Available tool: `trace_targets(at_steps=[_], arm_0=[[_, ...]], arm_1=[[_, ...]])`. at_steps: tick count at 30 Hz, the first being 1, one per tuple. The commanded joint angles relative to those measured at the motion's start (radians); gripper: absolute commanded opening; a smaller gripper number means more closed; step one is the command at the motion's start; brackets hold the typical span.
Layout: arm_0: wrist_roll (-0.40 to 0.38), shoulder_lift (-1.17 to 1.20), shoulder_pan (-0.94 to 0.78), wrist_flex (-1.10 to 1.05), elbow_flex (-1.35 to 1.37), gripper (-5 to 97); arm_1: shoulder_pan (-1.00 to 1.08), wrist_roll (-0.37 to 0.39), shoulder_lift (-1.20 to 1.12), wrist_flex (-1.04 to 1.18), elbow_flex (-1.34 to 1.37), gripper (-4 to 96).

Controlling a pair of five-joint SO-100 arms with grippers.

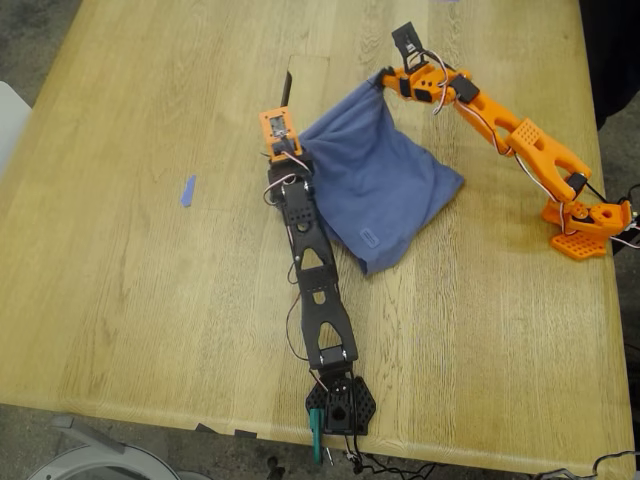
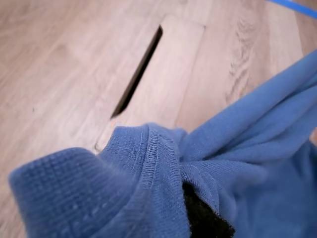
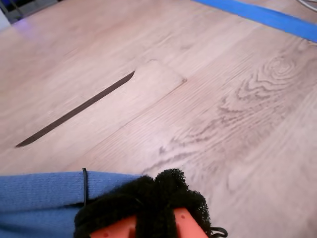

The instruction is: Fold a T-shirt

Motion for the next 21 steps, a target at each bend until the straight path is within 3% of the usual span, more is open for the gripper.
trace_targets(at_steps=[1, 13, 21], arm_0=[[-0.02, 0.304, -0.011, 0.179, -0.077, 0], [-0.051, 0.523, 0.103, 0.522, -0.032, 0], [-0.055, 0.755, 0.255, 0.522, 0.268, 0]], arm_1=[[0.044, 0.0, 0.17, 0.179, -0.061, 0.3], [0.012, -0.025, 0.546, 0.73, 0.026, 0.2], [-0.064, -0.011, 0.9, 0.732, 0.486, 0.1]])
